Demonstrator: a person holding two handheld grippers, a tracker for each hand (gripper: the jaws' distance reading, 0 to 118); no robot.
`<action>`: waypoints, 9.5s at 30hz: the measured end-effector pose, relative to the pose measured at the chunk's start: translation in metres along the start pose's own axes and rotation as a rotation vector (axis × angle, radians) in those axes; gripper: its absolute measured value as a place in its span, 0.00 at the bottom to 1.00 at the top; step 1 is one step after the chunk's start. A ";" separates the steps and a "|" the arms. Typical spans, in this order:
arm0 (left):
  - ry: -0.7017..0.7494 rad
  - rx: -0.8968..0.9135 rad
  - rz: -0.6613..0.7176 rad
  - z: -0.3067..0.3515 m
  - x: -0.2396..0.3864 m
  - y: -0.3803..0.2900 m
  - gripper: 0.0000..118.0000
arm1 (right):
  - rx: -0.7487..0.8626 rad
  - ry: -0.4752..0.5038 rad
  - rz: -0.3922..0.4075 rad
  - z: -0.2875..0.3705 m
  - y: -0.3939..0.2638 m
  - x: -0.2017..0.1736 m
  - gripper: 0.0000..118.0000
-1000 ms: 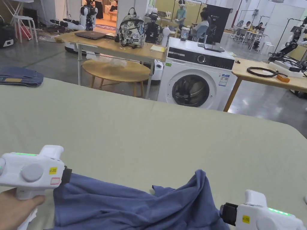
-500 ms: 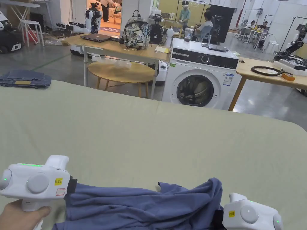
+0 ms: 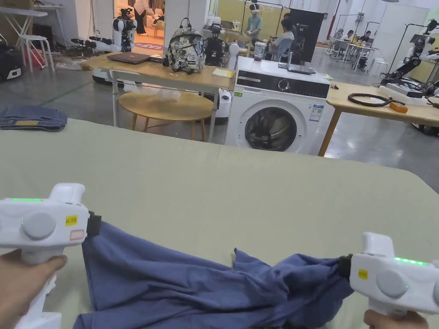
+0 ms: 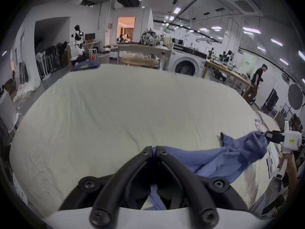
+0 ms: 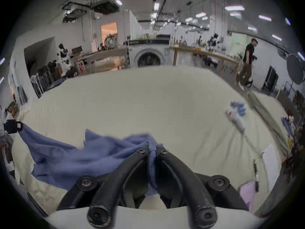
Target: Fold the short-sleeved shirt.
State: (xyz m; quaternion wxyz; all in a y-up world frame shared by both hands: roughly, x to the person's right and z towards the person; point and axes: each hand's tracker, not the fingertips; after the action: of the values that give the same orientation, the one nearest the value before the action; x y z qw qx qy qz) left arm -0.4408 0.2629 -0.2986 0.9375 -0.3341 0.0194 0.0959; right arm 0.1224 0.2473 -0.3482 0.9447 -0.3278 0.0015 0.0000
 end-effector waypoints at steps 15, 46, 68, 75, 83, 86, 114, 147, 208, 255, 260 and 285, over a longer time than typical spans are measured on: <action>0.125 0.233 -0.015 0.085 -0.023 0.127 0.00 | 0.288 -0.095 -0.001 0.078 0.122 0.019 0.05; 0.248 0.344 0.001 0.046 -0.051 0.259 0.00 | 0.461 -0.156 0.032 0.040 0.275 -0.007 0.05; 0.151 0.151 0.053 0.062 -0.071 -0.056 0.00 | 0.189 -0.169 0.086 0.054 -0.028 0.027 0.05; 0.154 0.066 0.050 0.078 -0.070 -0.126 0.00 | 0.107 -0.177 0.135 0.065 -0.088 0.024 0.05; 0.232 -0.032 -0.003 0.055 -0.076 -0.152 0.12 | 0.018 -0.175 0.116 0.049 -0.125 0.027 0.19; 0.289 0.029 -0.028 0.053 -0.067 -0.153 0.22 | 0.022 -0.163 0.053 0.050 -0.128 0.027 0.59; 0.165 0.415 -0.129 0.071 0.101 -0.091 0.00 | 0.448 0.074 0.029 0.101 -0.070 -0.140 0.00; 0.226 -0.417 0.351 0.000 -0.106 -0.120 0.54 | 0.212 0.090 0.057 0.037 -0.093 -0.147 0.00; 0.240 -0.307 0.255 -0.016 -0.098 -0.129 0.00 | -0.444 0.194 0.305 -0.270 0.082 -0.159 0.00; 0.158 0.381 -0.068 0.116 0.026 0.299 0.00 | 0.531 -0.069 -0.007 0.119 0.312 -0.016 0.00; 0.175 0.417 -0.074 0.109 0.034 0.341 0.00 | 0.582 -0.088 0.001 0.118 0.355 -0.025 0.00; 0.193 0.409 -0.147 0.034 0.035 0.308 0.00 | 0.539 -0.139 0.066 0.042 0.294 -0.023 0.00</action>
State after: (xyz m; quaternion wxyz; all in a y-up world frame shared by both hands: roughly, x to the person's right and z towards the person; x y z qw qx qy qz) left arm -0.4671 0.5238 -0.4681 0.9839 -0.1452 0.1037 -0.0108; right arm 0.0990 0.5041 -0.4977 0.9952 -0.0637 -0.0525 0.0529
